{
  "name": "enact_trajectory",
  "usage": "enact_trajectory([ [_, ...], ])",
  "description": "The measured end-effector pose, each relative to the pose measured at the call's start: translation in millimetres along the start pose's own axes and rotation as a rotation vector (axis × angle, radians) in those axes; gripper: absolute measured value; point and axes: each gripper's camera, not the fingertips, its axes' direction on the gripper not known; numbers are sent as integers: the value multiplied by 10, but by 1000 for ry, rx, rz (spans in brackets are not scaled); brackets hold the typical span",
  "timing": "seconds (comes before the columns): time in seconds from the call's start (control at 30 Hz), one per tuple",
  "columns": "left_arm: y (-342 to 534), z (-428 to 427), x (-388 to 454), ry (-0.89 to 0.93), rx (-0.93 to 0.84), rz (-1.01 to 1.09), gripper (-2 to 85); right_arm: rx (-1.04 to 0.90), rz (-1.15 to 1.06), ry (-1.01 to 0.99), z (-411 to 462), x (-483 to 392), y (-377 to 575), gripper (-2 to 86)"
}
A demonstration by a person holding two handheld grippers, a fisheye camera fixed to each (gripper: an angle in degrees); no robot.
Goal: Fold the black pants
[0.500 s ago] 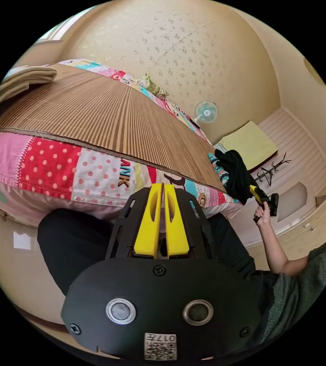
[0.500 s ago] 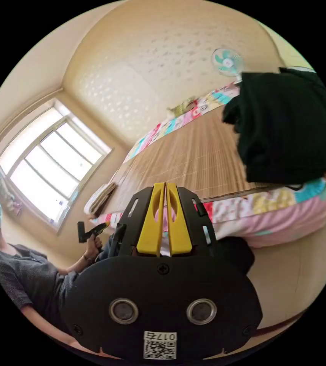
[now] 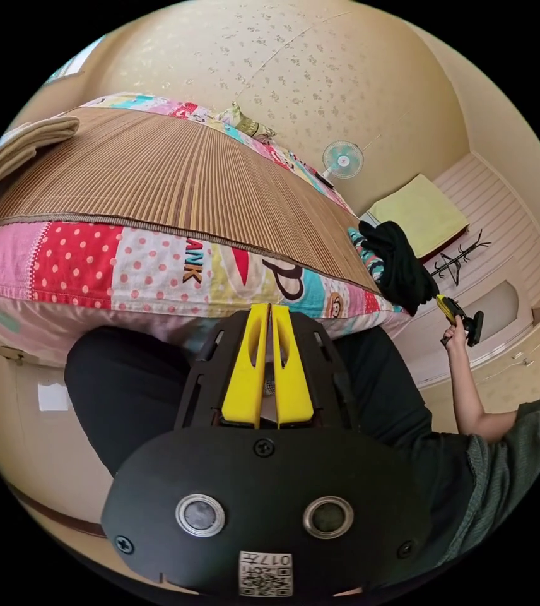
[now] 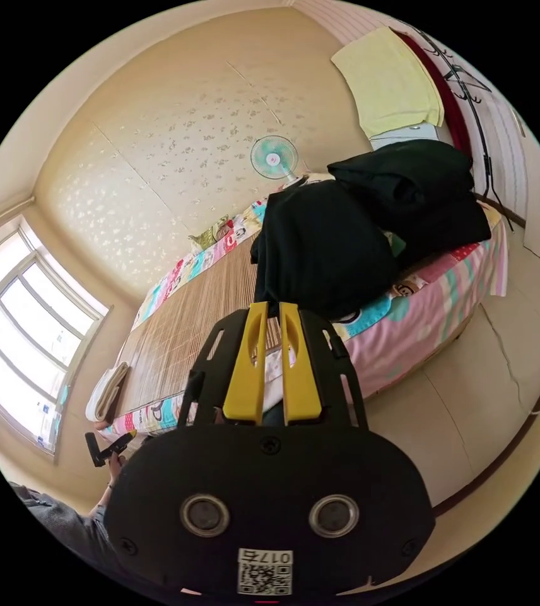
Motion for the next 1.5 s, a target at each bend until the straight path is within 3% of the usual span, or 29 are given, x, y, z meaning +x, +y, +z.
enact_trajectory([
  [0.37,180,443,360,-93,-140,177,-10,-115,-93,107,910,-640,-640,184],
  [0.43,200,453,248,-56,-128,135,-10,-153,-100,137,1159,-739,-660,178],
  [0.53,241,413,35,39,-94,72,-10,-169,-71,324,1370,-843,-696,79],
  [0.63,345,329,-108,46,-80,79,-10,-78,-7,188,1076,-984,-813,39],
  [0.77,475,206,-384,107,-33,33,-10,36,-156,-145,649,-1732,-1223,26],
  [0.9,539,177,-635,158,22,-24,-10,-74,-470,-365,941,-3077,-1472,19],
  [0.97,559,235,-640,161,17,-10,-10,-158,-607,-399,1265,-3713,-1315,17],
  [1.1,581,448,-576,105,-32,56,-10,-384,-661,-333,2420,-4702,-481,13],
  [1.2,650,581,-573,78,-50,83,-10,-610,-632,-304,3268,-4844,303,9],
  [1.3,730,695,-607,63,-63,108,-10,-696,-592,-570,3415,-4605,891,9],
  [1.43,794,851,-748,50,-66,97,-10,-656,-428,-479,3230,-3941,861,14],
  [1.5,807,942,-840,64,-74,67,-10,-483,-316,-461,2835,-3347,446,23],
])
